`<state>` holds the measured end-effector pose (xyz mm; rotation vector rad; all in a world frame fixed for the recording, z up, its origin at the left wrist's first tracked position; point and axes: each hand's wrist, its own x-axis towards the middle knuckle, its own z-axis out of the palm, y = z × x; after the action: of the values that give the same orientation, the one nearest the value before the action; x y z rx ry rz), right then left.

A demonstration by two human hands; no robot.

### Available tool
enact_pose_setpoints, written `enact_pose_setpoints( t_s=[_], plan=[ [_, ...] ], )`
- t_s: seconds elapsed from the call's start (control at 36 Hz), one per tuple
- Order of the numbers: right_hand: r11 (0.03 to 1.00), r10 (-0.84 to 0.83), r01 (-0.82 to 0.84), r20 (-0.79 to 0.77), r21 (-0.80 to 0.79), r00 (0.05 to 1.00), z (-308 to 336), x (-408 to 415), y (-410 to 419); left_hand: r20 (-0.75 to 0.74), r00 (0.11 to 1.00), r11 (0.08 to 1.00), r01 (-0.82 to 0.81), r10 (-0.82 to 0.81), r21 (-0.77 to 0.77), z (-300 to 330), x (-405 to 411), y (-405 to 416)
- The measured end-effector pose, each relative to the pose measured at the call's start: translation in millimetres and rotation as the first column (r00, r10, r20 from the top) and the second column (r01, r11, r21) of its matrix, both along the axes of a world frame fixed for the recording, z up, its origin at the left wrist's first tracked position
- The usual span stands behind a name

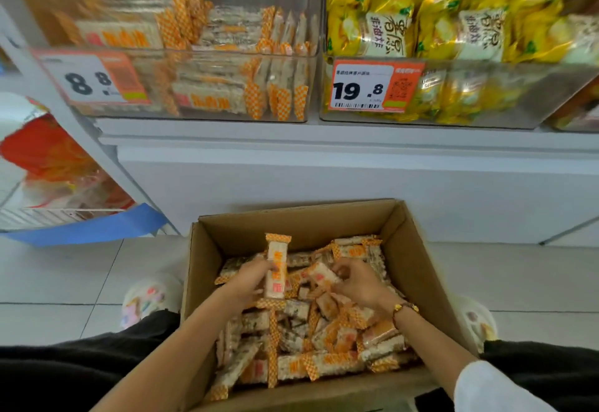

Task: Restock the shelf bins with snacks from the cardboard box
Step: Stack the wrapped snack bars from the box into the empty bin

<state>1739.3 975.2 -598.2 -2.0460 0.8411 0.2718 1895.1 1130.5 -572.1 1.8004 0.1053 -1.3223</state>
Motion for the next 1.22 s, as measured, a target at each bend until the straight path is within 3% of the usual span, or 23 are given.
enact_pose_setpoints(
  t_s=[0.08,0.14,0.31,0.36,0.44,0.5,0.67,0.78,0.86,1.06,1.14,1.22],
  plan=[
    [0.955,-0.200,0.161,0.140,0.248,0.970,28,-4,-3,-0.071,0.997,0.999,-0.038,0.035,-0.033,12,-3,11],
    [0.922,-0.286,0.209,0.207,0.326,0.936,45,-4,-3,-0.117,0.990,0.995,-0.080,0.074,-0.051,19,-3,16],
    [0.768,-0.407,0.075,0.394,0.636,0.824,91,2,9,-0.199,0.977,0.982,-0.106,0.074,-0.155,47,-11,18],
    [0.747,-0.392,-0.004,0.445,0.665,0.805,105,4,13,-0.240,0.965,0.961,-0.159,0.103,-0.227,56,-14,14],
    [0.812,-0.318,-0.017,0.468,0.583,0.825,123,7,22,-0.318,0.923,0.867,-0.331,0.216,-0.373,69,-16,3],
    [0.855,-0.255,-0.026,0.465,0.518,0.848,128,5,25,-0.303,0.921,0.823,-0.363,0.245,-0.436,77,-16,0],
    [0.929,-0.092,-0.087,0.452,0.360,0.888,150,10,32,0.028,0.988,0.903,-0.129,0.154,-0.409,100,-18,-3],
    [0.958,-0.182,0.035,0.515,0.283,0.838,169,25,29,0.122,0.980,0.878,-0.080,0.155,-0.471,125,-5,-5],
    [0.976,-0.184,0.080,0.580,0.200,0.793,189,44,32,0.271,0.952,0.838,0.027,0.146,-0.545,149,6,-6],
    [0.984,-0.126,0.176,0.745,0.012,0.655,224,86,46,0.256,0.936,0.735,-0.003,0.240,-0.678,197,26,-8],
    [0.985,-0.043,0.156,0.775,-0.073,0.630,239,103,50,0.392,0.893,0.739,0.111,0.219,-0.665,208,33,-8],
    [0.982,0.065,0.097,0.768,-0.164,0.637,252,122,56,0.478,0.825,0.733,0.121,0.300,-0.669,217,46,-5]
  ],
)
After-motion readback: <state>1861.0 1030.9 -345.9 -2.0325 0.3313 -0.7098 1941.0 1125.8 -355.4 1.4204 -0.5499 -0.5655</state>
